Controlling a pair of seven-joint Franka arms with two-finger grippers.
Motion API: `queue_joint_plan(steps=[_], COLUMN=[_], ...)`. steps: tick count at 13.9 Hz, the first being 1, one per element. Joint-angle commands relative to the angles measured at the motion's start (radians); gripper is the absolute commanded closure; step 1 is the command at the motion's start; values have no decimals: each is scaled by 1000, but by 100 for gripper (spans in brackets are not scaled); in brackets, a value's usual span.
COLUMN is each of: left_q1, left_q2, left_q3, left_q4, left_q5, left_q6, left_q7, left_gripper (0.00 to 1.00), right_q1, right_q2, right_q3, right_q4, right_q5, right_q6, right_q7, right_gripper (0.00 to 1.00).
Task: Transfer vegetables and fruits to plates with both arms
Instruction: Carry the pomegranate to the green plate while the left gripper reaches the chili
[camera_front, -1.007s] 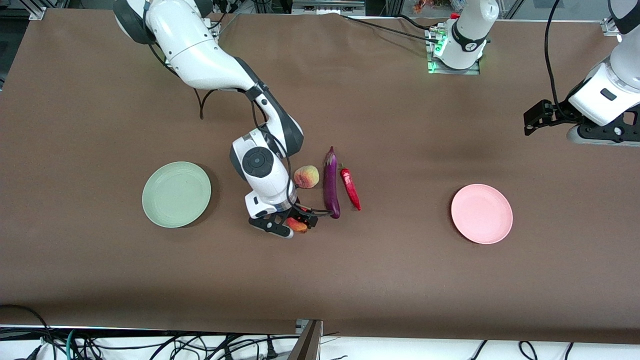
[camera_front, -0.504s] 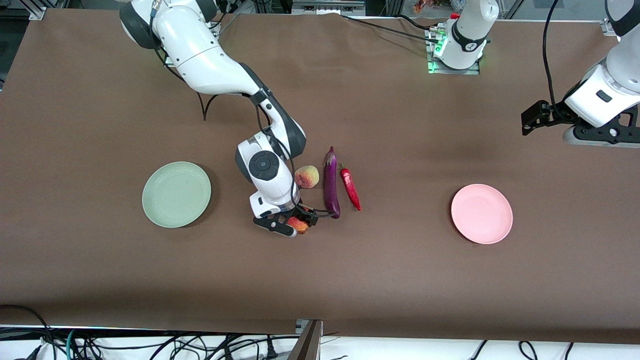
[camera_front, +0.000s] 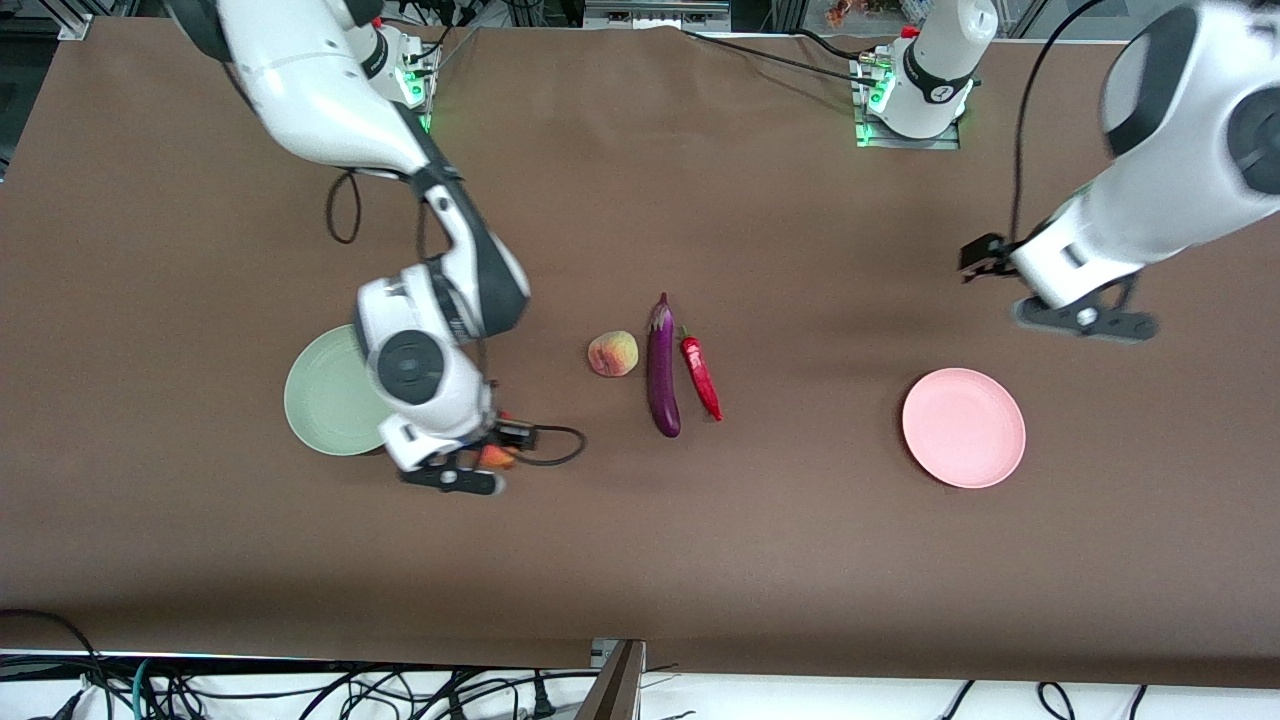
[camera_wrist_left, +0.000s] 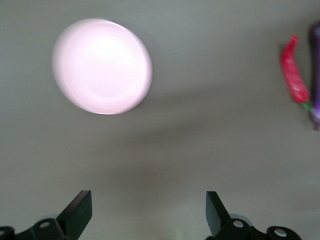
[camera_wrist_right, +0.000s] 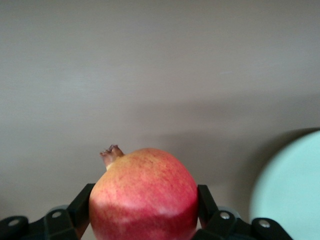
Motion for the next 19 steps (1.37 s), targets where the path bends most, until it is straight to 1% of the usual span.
queue_joint_plan(steps=[1,3,4,5,7,8,9,11,12,13,14,15,16,19], left_q1=[-88,-183,-229,-268,-329,-357,-381,-424,-437,-444,-444,-447,-453,-454], left_q2=[149,206,237,272,343,378,415,465,490,504,518,533,547,564], left_q3=[5,7,7,7,7,7,7,7,8,8,8,8,8,8], left_q4=[35,37,37,37,37,37,37,35,35,34,34,34,32,34], left_q5=[-63,-64,-63,-63,-63,-60,-61,-58,-49,-47,-46,-46,-46,-46], left_q6=[119,232,303,373,519,578,644,725,750,764,776,796,819,825], left_q7=[-70,-266,-384,-475,-592,-642,-694,-777,-790,-788,-784,-784,-782,-781], left_gripper=[0,0,0,0,0,0,0,0,1,6,14,26,42,81], right_q1=[-9,-11,-12,-15,-37,-40,-41,-40,-37,-32,-29,-20,-12,12], right_q2=[-175,-259,-275,-272,-264,-264,-266,-278,-287,-289,-284,-274,-254,-209], right_q3=[-78,-147,-173,-189,-189,-189,-189,-183,-167,-140,-115,-89,-69,-3], right_q4=[-267,-460,-529,-566,-616,-643,-666,-654,-628,-577,-515,-446,-392,-319], right_q5=[-1,2,2,5,5,5,6,6,11,25,52,84,106,124], right_q6=[34,141,204,251,318,351,373,355,314,246,173,111,73,66], right_q7=[-187,-312,-329,-329,-329,-327,-321,-295,-253,-193,-126,-50,19,204], right_gripper=[57,56,54,46,32,18,1,1,1,1,1,1,1,1])
